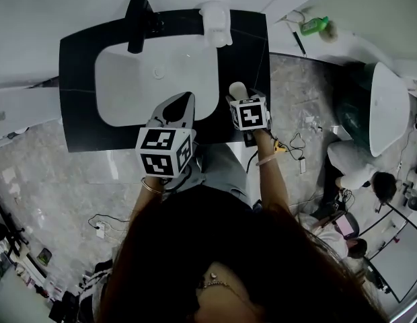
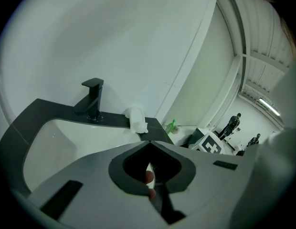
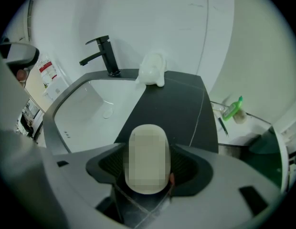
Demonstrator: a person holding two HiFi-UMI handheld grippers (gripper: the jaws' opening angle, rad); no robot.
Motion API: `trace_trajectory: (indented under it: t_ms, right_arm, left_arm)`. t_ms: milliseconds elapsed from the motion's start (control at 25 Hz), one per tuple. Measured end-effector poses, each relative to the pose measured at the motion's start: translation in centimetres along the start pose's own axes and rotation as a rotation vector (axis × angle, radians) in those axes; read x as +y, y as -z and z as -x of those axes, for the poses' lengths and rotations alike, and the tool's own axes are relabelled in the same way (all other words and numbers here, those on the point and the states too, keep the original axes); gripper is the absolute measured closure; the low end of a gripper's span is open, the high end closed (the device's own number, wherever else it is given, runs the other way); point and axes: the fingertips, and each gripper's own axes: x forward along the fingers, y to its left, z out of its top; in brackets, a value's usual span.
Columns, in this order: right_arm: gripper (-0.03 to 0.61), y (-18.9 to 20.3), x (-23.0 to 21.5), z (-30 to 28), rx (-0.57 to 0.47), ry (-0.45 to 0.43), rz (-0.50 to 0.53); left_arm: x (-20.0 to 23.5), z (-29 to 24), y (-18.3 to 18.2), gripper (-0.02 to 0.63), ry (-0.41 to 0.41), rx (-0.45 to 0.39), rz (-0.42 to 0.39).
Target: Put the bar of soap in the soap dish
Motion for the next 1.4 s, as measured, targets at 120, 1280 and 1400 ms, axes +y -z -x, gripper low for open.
trace_trajectory:
  t_ms: [120, 1280, 1400]
  right_arm:
    - [0.281, 0.0, 0.0, 0.2, -0.001, -0.004, -0.007]
    - [0.373, -4.5, -0.9, 2.2, -0.095, -0.095, 0.043]
    - [0.356, -3.5, -0.9, 2.3, -0.075, -0.074, 0.118]
  left_arm:
    - [-0.3, 0.0, -0.2, 0.618, 0.006, -0.002, -0.004]
    - [-0.2, -2.1, -2.5, 0.617, 0.023, -0.009, 0.001]
    - [-0.2, -2.1, -2.4, 0.617, 0.022, -0.007, 0.003]
